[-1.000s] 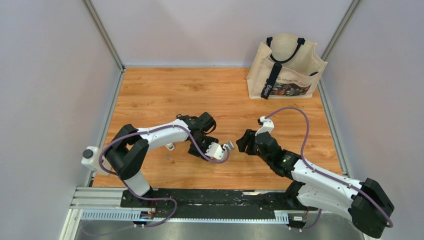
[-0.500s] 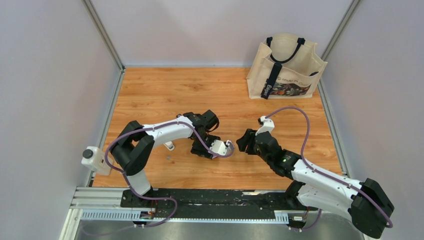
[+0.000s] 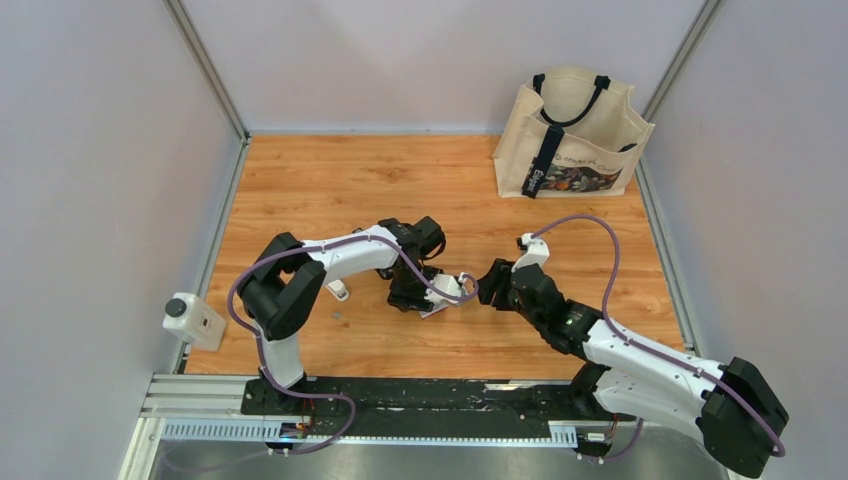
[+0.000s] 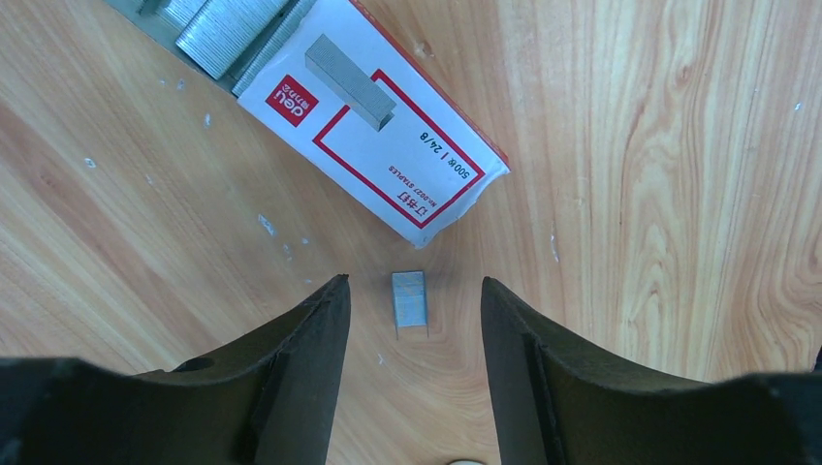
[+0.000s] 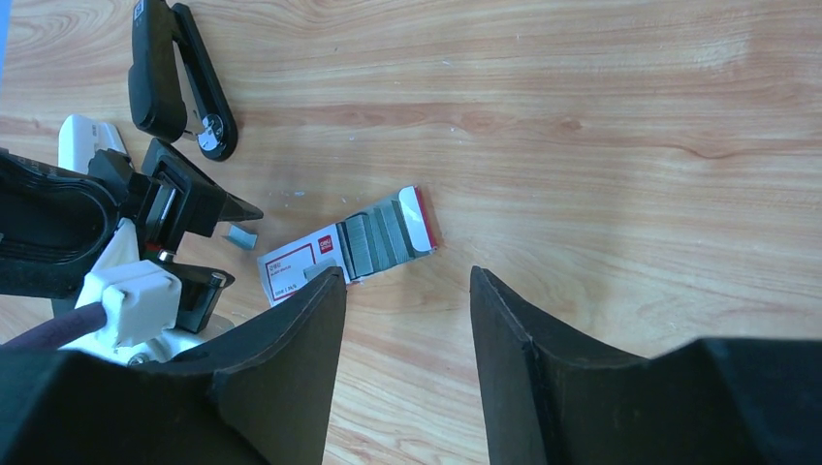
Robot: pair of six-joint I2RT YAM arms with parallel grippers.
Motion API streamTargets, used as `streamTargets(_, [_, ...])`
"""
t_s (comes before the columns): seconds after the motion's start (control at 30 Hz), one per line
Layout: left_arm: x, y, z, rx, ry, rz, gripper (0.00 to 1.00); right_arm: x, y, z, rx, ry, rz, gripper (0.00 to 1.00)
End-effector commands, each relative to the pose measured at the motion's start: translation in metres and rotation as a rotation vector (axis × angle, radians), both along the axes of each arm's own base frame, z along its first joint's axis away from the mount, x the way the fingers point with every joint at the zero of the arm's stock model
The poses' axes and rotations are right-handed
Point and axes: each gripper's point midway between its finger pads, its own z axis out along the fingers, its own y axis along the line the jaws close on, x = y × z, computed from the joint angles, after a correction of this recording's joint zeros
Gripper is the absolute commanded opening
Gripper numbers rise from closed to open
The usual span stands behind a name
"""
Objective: Unload the staples from the stapler
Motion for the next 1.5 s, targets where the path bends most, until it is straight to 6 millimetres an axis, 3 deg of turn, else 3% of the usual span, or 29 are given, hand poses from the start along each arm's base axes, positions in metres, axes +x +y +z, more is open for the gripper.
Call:
streamTargets(0.0, [-0.005, 0.000, 0.005, 0.006, 0.008, 0.017, 0.61, 0.005, 0.004, 0.012, 0.051, -0.037, -0.005, 0.53])
streamTargets(0.73, [0.002, 0.006, -0.013, 0.071, -0.070, 0.058, 0.52, 0.007, 0.001, 0.011, 0.055, -0.029, -0.019, 0.48])
streamTargets(1.13, [-0.003, 0.007, -0.016, 0.097, -0.066, 0.061, 0.23, 0.006, -0.004, 0.012, 0.068, -0.035, -0.034, 0.44])
streamTargets(1.3, [-0.003, 0.007, -0.004, 0.091, -0.067, 0.084, 0.15, 0.006, -0.007, 0.018, 0.084, -0.052, -0.042, 0.44])
streamTargets(1.4, [-0.001, 0.003, 0.019, 0.065, -0.076, 0.118, 0.12, 0.004, -0.008, 0.023, 0.097, -0.066, -0.036, 0.45])
streamTargets(1.47, [0.003, -0.001, 0.048, 0.011, -0.068, 0.175, 0.11, 0.003, -0.009, 0.031, 0.114, -0.088, -0.030, 0.46])
